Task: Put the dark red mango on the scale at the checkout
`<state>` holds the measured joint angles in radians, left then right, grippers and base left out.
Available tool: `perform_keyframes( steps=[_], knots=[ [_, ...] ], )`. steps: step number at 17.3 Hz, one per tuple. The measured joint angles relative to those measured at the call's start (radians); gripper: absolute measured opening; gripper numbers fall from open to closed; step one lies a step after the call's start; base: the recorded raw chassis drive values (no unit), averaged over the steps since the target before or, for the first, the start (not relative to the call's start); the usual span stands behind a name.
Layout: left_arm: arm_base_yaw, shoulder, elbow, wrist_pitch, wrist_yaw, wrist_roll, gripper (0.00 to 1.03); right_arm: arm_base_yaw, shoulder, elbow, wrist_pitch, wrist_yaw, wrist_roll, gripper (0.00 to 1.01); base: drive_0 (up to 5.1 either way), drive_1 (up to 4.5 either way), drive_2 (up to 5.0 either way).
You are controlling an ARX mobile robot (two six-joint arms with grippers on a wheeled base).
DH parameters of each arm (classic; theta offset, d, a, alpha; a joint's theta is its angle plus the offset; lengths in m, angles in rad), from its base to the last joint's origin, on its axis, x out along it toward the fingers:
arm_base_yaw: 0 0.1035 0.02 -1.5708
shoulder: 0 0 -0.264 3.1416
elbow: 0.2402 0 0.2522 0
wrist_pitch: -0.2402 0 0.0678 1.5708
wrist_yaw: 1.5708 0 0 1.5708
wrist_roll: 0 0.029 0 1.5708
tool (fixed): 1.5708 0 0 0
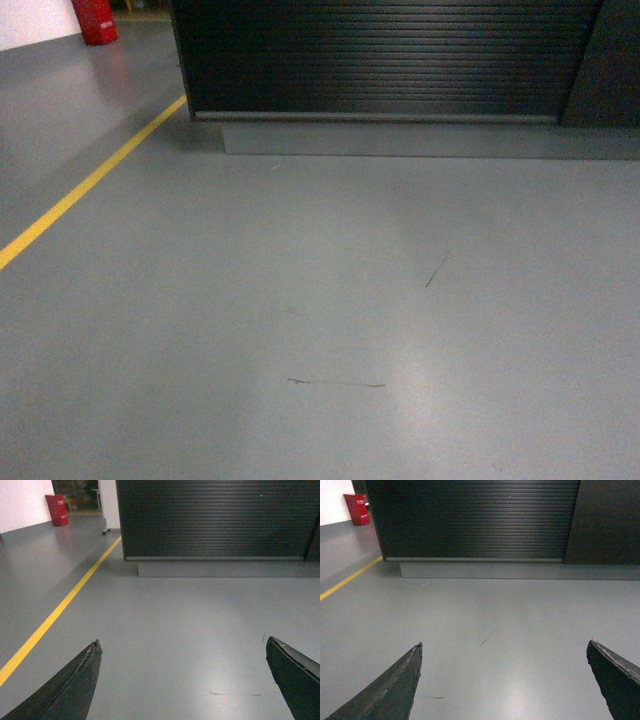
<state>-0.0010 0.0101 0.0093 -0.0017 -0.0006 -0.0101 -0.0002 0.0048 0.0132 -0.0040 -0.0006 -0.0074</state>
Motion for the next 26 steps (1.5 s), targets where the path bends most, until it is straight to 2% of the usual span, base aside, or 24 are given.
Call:
perform_keyframes(
  steps=[26],
  knots=[
    [0.000,0.000,0.000,-0.002,0.001,0.000,0.98,0.000,0.000,0.000,-0.001,0.001,0.000,0.98,-0.1,4.26,-4.4]
  ],
)
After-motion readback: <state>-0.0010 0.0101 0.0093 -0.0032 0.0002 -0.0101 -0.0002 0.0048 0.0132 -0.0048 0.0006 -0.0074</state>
